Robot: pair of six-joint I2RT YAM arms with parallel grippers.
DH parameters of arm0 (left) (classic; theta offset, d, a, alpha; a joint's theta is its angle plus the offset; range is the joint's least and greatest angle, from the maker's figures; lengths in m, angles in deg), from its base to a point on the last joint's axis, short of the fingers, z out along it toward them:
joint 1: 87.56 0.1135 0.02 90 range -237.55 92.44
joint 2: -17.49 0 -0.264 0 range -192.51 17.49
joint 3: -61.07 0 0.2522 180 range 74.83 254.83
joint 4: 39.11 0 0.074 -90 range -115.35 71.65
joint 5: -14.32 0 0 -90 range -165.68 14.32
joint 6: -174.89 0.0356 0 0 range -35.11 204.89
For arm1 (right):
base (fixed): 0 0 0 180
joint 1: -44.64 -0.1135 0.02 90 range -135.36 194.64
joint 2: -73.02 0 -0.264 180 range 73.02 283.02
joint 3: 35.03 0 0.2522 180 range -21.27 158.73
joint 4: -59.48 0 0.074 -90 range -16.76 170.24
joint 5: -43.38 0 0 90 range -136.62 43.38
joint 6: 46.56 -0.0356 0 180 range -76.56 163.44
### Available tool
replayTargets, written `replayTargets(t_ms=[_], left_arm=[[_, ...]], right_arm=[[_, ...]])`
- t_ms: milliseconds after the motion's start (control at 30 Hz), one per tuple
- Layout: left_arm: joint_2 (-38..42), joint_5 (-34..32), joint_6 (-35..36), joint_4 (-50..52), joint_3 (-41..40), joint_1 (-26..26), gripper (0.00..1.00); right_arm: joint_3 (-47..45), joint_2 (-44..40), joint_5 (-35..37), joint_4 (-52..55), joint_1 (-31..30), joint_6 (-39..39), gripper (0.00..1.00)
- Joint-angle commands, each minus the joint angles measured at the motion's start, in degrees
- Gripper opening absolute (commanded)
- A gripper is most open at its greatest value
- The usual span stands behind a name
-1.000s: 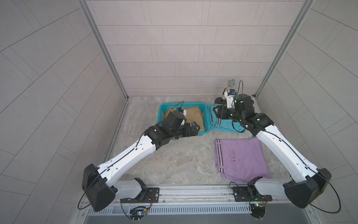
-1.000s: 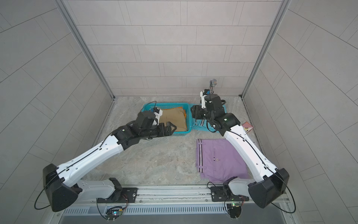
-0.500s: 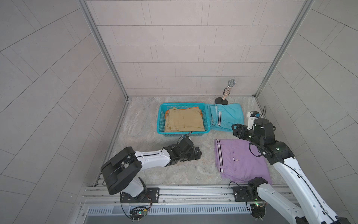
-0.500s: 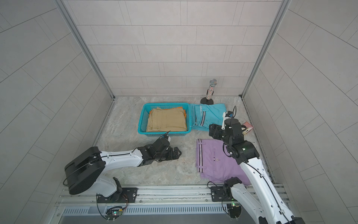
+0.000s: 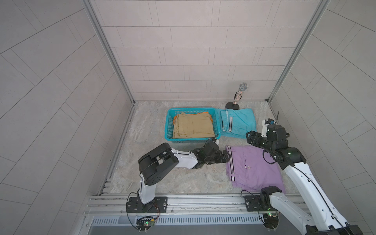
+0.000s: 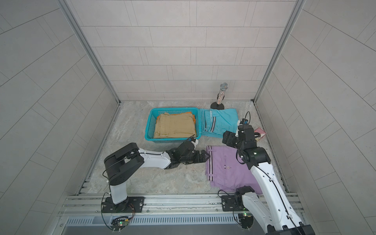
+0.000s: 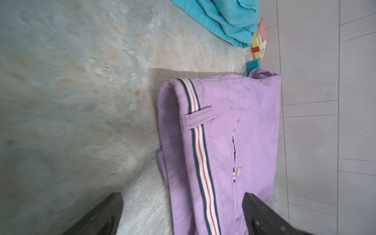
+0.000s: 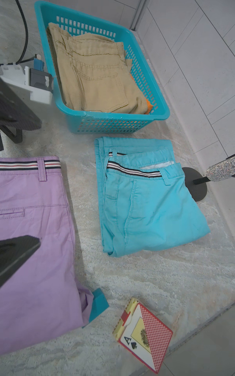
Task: Put the folded long pants in the basket
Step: Move the long pant to the center of the board.
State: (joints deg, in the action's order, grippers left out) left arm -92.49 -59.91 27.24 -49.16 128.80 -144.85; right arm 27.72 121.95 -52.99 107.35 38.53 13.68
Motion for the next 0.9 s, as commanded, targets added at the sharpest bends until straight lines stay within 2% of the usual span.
replayTargets(t_ms=[0,67,133,233,400,467,633,867], left_arm=[[-6.37,1.29,-1.29,10.69,-0.48,-0.60,1.00],[-7.90,1.41,-1.30,11.52,0.77,-0.63,1.00],[-9.62,1.93,-1.35,12.38,2.22,-0.70,0.93],[-11.62,2.87,-1.33,13.09,3.91,-0.79,0.70],[-12.45,3.09,-1.43,12.83,4.16,-0.85,0.20],[-12.14,3.22,-1.28,12.83,4.04,-0.81,0.02],[-8.24,2.72,-0.85,12.02,1.12,-0.88,0.00],[4.40,0.30,1.24,16.13,-8.00,-0.80,0.00]], right_arm=[[-0.05,0.10,-0.78,0.09,0.33,0.60,0.86],[-0.17,0.20,-0.99,-0.16,0.42,0.49,0.86],[-0.17,0.25,-1.10,-0.18,0.42,0.49,0.87],[-0.27,0.21,-1.10,-0.18,0.65,0.66,0.87],[-0.56,0.10,-1.36,-0.19,1.02,0.70,0.87],[-0.74,0.10,-1.35,-0.18,1.07,0.66,0.87],[-0.93,0.11,-1.63,-0.19,1.32,0.34,0.87],[-1.68,0.07,-1.72,-0.18,1.66,-1.17,0.86]])
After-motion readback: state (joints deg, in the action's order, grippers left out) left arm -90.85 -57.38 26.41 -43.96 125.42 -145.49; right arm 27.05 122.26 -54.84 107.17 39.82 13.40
